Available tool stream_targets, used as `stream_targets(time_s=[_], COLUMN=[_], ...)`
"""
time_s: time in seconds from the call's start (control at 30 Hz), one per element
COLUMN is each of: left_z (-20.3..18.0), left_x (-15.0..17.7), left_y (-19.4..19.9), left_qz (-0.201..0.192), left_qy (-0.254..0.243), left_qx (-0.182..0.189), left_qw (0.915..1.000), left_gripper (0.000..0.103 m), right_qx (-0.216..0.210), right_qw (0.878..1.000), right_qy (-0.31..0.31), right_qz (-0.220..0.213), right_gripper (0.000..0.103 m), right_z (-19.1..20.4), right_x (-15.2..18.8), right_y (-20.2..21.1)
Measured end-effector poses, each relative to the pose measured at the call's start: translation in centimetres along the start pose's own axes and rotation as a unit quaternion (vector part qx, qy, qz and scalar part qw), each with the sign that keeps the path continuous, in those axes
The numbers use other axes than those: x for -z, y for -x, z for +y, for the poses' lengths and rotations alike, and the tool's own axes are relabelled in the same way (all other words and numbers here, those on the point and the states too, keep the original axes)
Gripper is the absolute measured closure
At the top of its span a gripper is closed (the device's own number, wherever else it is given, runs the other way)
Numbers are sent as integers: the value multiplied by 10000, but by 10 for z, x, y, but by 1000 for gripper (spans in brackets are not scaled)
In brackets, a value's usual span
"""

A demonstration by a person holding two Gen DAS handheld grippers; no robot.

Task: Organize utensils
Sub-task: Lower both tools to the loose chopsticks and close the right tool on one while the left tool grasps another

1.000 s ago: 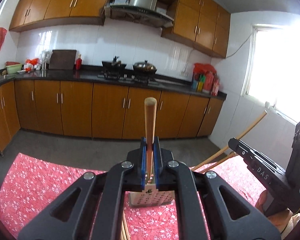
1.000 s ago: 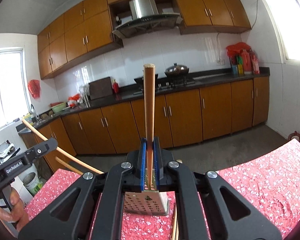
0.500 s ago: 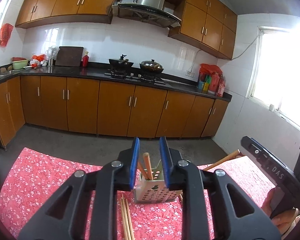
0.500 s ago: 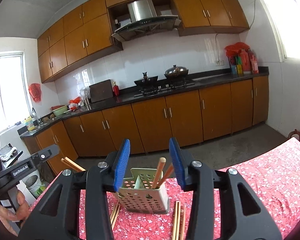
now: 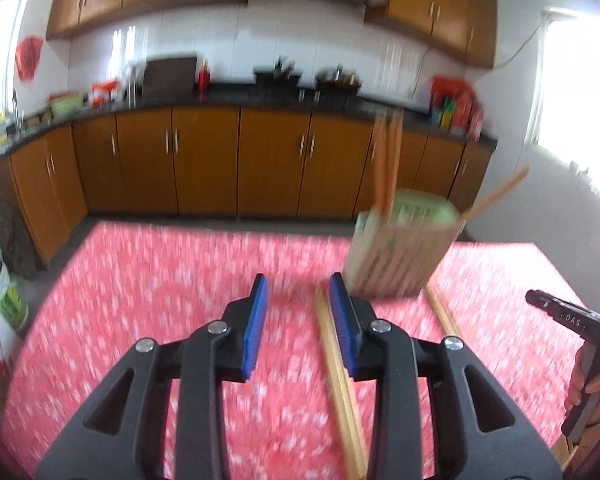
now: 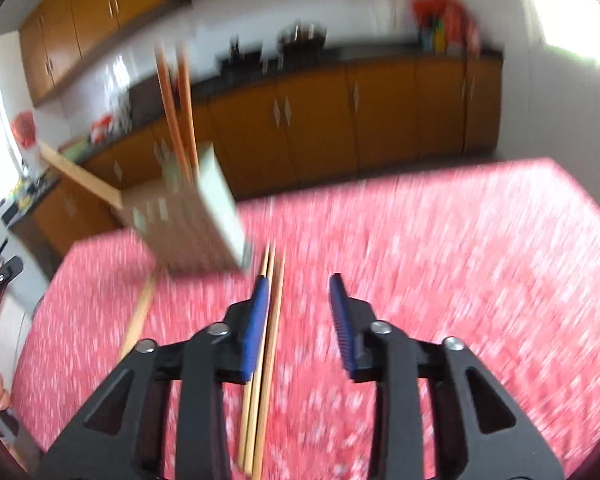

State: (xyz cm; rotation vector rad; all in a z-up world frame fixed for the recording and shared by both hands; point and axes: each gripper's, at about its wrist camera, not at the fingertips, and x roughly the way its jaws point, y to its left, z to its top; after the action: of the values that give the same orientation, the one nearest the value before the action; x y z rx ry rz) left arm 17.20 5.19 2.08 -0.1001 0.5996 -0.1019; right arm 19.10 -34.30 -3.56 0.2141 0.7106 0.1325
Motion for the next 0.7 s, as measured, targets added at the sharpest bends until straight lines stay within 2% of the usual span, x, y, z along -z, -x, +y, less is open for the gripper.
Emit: stream_targets(time_s=[0.1,0.23,0.43,0.5,0.53,0.7], left_z=[8,9,5,-1,-1,-9], left_x=[27,52,72,76,77,83], left_y=[-19,-37,-48,-49,-51,-58], left_qz=[413,785,1062,1124,1160,1315], left_qy=[111,257,240,229,231,167], left_qx=[-13,88,193,231,252,384], left_qw=[9991,9965,9939,9931,9927,9904], left_gripper=[70,70,70,70,70,73], right_qx=[-186,-275,-236,-77,20,412], right_qw=[9977,9945,9934,9937,9936,9945], right_qy=[-15,34,177,281,297,100], right_qz=[648,1006,1107,1078,1090,961], right_gripper=[81,81,82,87,95,96], right_z=[5,17,26,28,24,8], right_x=[28,47,55,55,55,51], right_y=[-33,-53,-66,-68,-69,-70])
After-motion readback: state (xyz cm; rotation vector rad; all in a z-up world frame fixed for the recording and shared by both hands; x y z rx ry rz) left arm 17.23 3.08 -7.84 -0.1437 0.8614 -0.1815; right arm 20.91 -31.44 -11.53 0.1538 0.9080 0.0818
